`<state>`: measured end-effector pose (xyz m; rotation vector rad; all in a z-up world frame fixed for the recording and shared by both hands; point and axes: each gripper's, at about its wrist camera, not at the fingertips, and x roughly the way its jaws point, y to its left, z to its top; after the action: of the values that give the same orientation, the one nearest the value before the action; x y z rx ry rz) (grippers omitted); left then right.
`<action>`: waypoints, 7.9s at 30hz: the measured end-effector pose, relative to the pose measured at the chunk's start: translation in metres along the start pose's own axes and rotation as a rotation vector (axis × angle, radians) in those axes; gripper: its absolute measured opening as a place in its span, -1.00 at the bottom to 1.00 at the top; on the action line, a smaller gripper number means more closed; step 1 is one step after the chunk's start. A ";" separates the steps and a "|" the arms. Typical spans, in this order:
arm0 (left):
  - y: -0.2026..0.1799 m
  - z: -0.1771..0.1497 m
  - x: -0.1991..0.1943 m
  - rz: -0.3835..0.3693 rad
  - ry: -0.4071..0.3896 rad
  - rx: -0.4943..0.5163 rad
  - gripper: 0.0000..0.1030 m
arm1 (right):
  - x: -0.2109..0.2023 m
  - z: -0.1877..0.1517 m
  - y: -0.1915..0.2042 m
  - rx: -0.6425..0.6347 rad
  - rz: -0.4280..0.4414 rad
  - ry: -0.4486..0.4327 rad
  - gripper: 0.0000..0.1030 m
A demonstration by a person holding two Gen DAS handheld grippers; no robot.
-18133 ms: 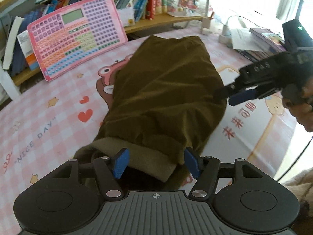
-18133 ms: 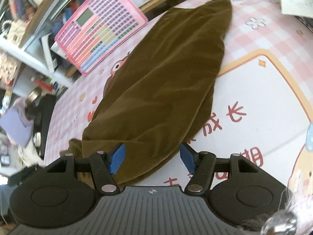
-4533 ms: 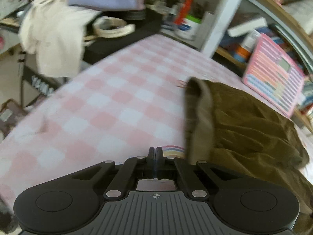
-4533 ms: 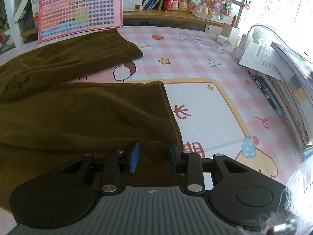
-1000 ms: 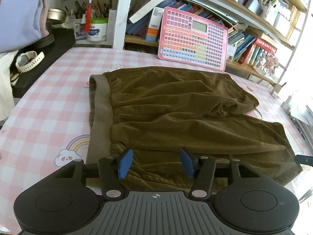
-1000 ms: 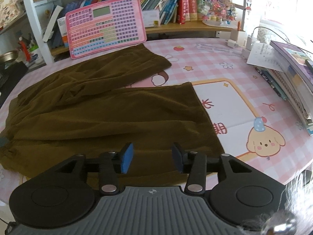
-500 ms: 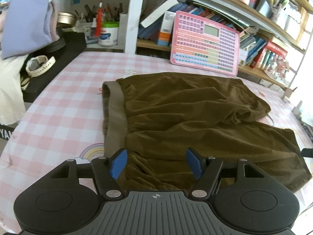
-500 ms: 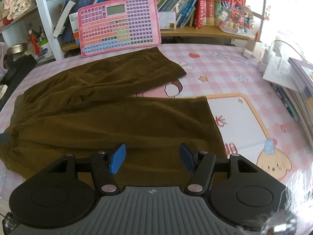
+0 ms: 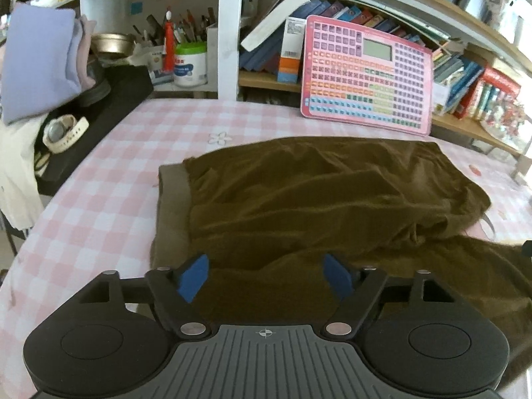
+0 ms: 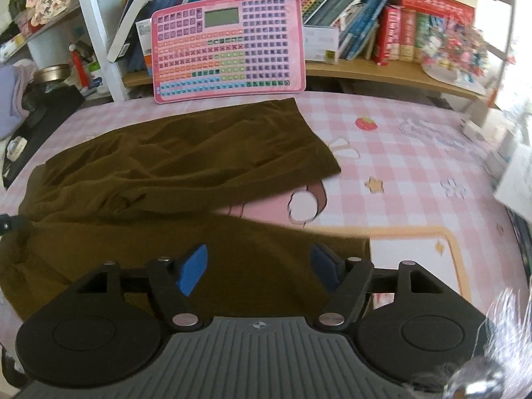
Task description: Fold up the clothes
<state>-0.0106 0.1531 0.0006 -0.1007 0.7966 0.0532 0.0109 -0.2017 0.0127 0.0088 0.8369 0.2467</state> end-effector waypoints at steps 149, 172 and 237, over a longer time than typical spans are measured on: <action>0.105 -0.022 0.003 -0.574 -0.042 -0.785 -0.88 | -0.074 -0.154 -0.063 1.193 0.051 -0.083 -0.93; 0.130 -0.077 0.020 -0.429 0.089 -0.768 -0.45 | -0.097 -0.149 -0.040 0.926 -0.138 -0.053 -0.51; 0.129 -0.078 -0.017 -0.191 -0.015 -0.622 0.15 | -0.086 -0.107 -0.027 0.614 -0.273 -0.137 -0.33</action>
<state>-0.0886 0.2721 -0.0502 -0.7630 0.7293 0.1199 -0.1171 -0.2561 0.0008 0.4785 0.7406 -0.2716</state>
